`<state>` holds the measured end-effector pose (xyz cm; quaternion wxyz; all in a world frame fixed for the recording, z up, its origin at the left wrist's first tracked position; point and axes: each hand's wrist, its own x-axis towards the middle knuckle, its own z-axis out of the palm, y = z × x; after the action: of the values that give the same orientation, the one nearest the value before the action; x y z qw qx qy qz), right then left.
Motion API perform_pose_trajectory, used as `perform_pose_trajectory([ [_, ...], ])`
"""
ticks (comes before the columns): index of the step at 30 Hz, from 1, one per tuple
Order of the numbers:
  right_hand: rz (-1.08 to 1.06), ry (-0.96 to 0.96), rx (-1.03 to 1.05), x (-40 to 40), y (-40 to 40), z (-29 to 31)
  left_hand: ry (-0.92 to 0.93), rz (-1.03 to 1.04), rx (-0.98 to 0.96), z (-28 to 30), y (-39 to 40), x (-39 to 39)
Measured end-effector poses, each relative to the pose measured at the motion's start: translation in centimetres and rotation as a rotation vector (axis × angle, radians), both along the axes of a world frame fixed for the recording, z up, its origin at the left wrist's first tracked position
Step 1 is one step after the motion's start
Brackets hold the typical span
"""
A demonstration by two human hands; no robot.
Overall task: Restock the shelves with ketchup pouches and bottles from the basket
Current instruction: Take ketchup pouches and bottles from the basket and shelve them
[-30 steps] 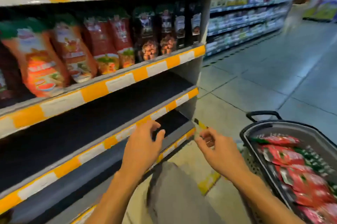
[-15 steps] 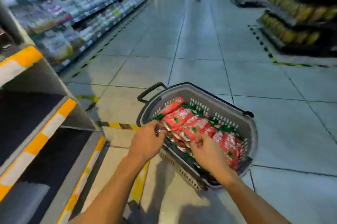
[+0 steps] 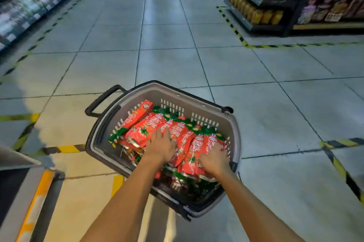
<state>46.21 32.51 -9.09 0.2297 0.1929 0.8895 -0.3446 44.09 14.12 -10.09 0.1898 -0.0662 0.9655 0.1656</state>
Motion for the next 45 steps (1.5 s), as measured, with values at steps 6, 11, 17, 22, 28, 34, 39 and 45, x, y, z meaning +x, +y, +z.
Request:
perform_pose_trajectory([
  [6,-0.054,-0.09,0.077,-1.6,0.4,-1.7,0.019,0.117,0.026,-2.0,0.2,-0.9],
  [11,-0.051,-0.109,0.144,-2.4,0.1,-2.4,0.049,0.198,0.002,-1.6,0.2,-1.8],
  [17,-0.08,-0.067,0.143,-1.9,0.0,-3.3,-0.059,0.213,-0.03,-0.8,-0.4,-2.9],
  [22,-0.063,0.038,0.103,-1.2,-0.4,-3.0,-0.06,0.239,0.047,-1.2,0.0,-2.7],
  [28,-0.135,0.079,-0.055,-1.2,-0.3,-2.2,-0.095,0.342,0.031,-0.9,0.1,-3.1],
  [34,-0.249,0.043,-0.359,-0.5,0.4,-2.8,-0.043,0.428,0.458,-1.4,1.2,-2.0],
  [39,-0.32,0.105,-0.642,0.6,0.3,-0.9,0.049,0.571,0.659,0.4,0.2,0.1],
  [45,-0.236,0.134,-0.868,2.2,-1.4,4.6,0.176,0.926,1.072,6.1,-5.0,6.4],
])
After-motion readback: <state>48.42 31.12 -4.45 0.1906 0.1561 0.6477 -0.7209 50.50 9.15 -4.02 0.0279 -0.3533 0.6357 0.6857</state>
